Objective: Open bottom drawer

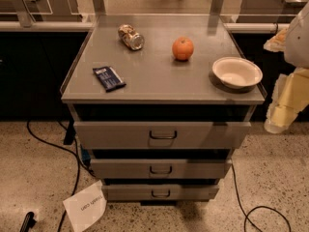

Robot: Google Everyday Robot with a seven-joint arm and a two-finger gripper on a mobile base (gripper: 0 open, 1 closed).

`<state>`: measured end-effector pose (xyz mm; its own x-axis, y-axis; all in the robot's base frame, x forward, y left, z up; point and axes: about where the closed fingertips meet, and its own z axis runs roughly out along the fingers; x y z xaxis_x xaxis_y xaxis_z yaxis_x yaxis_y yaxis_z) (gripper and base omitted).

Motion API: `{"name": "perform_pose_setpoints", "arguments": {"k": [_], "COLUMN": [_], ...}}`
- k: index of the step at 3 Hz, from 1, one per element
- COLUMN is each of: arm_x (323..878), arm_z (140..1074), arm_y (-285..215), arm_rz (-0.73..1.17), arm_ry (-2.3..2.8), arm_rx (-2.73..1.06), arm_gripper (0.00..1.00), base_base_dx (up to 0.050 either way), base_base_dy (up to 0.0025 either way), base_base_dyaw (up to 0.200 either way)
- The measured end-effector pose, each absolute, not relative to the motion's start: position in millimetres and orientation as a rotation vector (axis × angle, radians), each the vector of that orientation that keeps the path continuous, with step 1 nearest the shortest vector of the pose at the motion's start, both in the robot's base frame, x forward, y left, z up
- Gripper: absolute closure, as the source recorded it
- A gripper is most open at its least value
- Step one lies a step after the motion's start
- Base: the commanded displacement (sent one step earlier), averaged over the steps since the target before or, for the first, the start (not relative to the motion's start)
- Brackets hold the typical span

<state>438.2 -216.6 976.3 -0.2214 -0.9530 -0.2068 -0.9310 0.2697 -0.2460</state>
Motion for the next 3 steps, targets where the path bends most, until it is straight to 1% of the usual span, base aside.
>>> {"name": "perform_pose_setpoints", "arguments": {"k": [2, 3], "arm_x": [438.2, 438.1], "arm_z": [976.3, 976.3], "arm_y": [-216.6, -216.6], "arm_rz": [-0.099, -0.099], "arm_ry": [2.232, 2.231], "arm_rx": [-1.724, -1.724], "arm_gripper": [0.0, 0.0], "base_base_dx": [-0.05, 0.0], "base_base_dy": [0.00006, 0.0], "base_base_dyaw": [0.0, 0.0]}}
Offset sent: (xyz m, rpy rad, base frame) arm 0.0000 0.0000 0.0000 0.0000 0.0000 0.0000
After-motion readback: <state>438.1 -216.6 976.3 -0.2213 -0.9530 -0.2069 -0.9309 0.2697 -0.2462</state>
